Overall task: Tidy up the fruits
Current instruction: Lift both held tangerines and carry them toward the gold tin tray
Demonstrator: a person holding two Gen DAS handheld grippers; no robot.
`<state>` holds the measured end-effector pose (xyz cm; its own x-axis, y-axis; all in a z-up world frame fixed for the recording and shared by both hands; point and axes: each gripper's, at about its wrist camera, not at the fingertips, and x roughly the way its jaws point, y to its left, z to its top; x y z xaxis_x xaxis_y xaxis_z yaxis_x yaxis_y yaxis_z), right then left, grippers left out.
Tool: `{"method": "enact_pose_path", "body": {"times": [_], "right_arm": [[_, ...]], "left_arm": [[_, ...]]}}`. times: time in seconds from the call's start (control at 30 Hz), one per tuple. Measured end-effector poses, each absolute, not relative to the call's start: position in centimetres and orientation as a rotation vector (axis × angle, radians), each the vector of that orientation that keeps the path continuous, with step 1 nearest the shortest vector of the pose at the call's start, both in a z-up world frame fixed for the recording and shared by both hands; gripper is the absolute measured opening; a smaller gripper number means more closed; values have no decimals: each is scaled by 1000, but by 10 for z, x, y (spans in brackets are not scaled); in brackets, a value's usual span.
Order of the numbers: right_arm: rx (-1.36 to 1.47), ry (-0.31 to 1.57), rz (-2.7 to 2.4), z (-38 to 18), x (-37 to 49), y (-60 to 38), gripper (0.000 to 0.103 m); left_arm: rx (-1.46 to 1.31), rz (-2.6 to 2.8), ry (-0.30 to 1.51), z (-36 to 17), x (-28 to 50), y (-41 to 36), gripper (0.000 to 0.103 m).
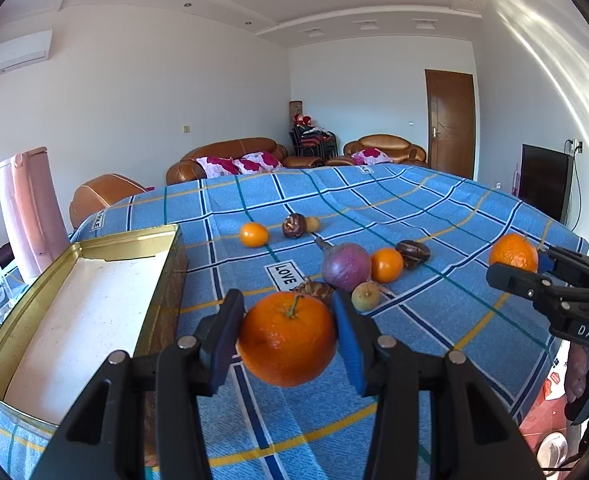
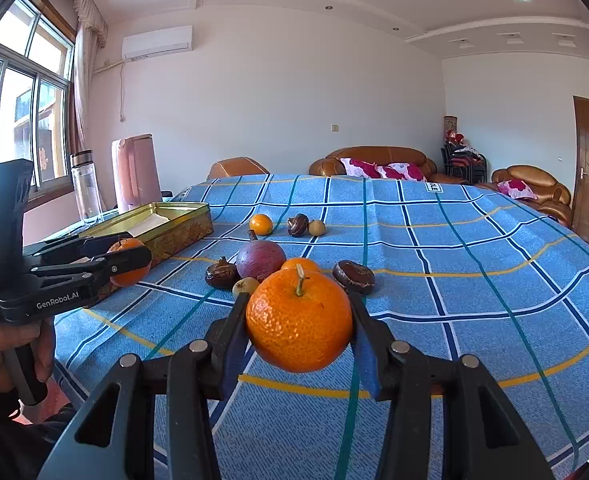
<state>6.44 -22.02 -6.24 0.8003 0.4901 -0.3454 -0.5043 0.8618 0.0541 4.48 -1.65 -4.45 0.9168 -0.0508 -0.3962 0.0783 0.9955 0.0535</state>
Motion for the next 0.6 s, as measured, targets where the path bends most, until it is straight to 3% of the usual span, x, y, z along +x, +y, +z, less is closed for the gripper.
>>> {"method": "enact_pose_path", "body": {"times": [0.6], "right_arm": [[-65,296,556,-49,54,-210,49]], "left_arm": [[89,-42,313,-29,32,-18,47]]}}
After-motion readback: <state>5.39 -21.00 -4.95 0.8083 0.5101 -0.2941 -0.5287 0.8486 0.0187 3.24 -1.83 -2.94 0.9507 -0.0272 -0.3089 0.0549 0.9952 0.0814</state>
